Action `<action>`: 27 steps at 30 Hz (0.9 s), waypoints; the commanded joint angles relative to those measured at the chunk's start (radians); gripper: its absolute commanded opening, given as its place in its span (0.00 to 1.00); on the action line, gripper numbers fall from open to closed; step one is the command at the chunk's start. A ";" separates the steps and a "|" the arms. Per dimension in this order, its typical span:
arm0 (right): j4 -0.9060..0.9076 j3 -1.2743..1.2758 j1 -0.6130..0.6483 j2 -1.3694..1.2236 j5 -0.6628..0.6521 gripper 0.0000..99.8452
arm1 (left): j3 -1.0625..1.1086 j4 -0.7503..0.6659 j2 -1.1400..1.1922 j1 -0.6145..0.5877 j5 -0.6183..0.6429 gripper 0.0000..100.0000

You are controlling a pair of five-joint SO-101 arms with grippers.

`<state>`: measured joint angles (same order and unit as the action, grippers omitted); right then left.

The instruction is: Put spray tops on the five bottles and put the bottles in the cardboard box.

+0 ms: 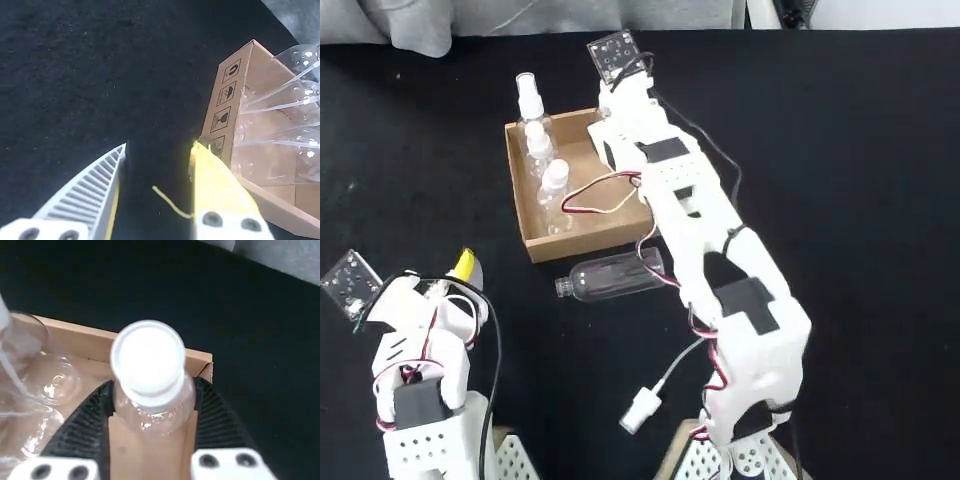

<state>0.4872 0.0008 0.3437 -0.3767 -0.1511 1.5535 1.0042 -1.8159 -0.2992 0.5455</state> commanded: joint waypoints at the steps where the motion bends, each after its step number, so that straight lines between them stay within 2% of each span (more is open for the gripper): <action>1: -0.034 -0.081 -0.034 0.007 0.008 0.09 | -0.013 0.000 -0.009 0.002 -0.008 0.19; 18: -0.032 -0.048 -0.034 -0.007 0.008 0.09 | -0.013 -0.002 -0.009 0.002 -0.008 0.19; 27: -0.029 -0.025 -0.031 -0.007 0.008 0.24 | -0.012 -0.002 -0.009 0.002 -0.008 0.19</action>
<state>0.4872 -0.0023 0.3437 -0.3920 -0.1511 1.5535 1.0042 -1.8159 -0.2992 0.5455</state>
